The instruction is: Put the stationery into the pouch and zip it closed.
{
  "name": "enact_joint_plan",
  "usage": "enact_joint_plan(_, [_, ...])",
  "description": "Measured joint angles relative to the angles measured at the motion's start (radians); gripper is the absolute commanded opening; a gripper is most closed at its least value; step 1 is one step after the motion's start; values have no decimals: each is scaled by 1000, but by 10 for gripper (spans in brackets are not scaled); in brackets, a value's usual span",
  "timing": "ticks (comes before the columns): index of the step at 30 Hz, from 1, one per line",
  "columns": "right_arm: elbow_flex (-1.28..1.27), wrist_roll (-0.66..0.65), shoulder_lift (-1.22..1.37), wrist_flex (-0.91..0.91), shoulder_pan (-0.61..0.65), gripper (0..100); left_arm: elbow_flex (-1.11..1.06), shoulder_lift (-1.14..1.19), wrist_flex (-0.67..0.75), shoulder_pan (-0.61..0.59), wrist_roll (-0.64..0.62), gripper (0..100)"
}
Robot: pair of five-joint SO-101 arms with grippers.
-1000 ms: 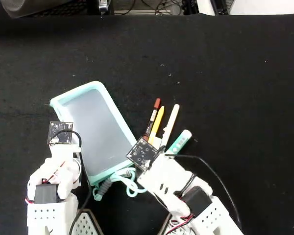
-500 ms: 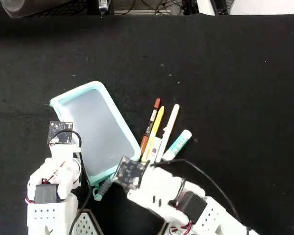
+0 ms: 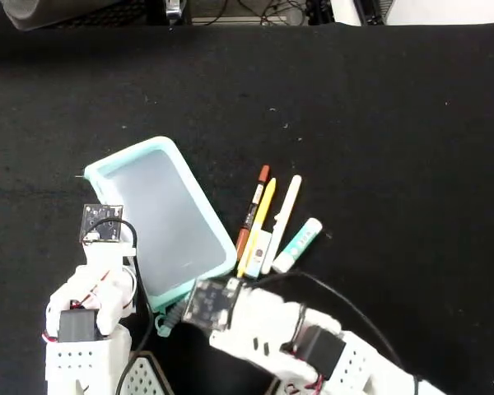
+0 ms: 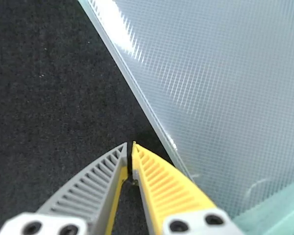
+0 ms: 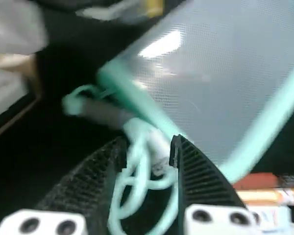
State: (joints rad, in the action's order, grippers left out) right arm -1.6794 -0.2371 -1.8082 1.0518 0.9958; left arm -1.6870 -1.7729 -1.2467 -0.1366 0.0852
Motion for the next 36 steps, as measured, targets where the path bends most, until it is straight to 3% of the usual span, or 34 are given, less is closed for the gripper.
enact_joint_plan(5, [-8,0,0,-17,-74,159,0,0,0,0,0,33])
enact_joint_plan(11, [-9,-2,0,28,51,159,0,0,0,0,0,33])
enact_joint_plan(19, [-9,0,0,31,89,159,0,0,0,0,0,33])
enact_joint_plan(27, [-9,-2,0,31,232,159,0,0,0,0,0,33])
enact_joint_plan(30, [-9,-2,0,31,215,159,0,0,0,0,0,33])
enact_joint_plan(36, [-9,-3,0,41,14,159,0,0,0,0,0,33])
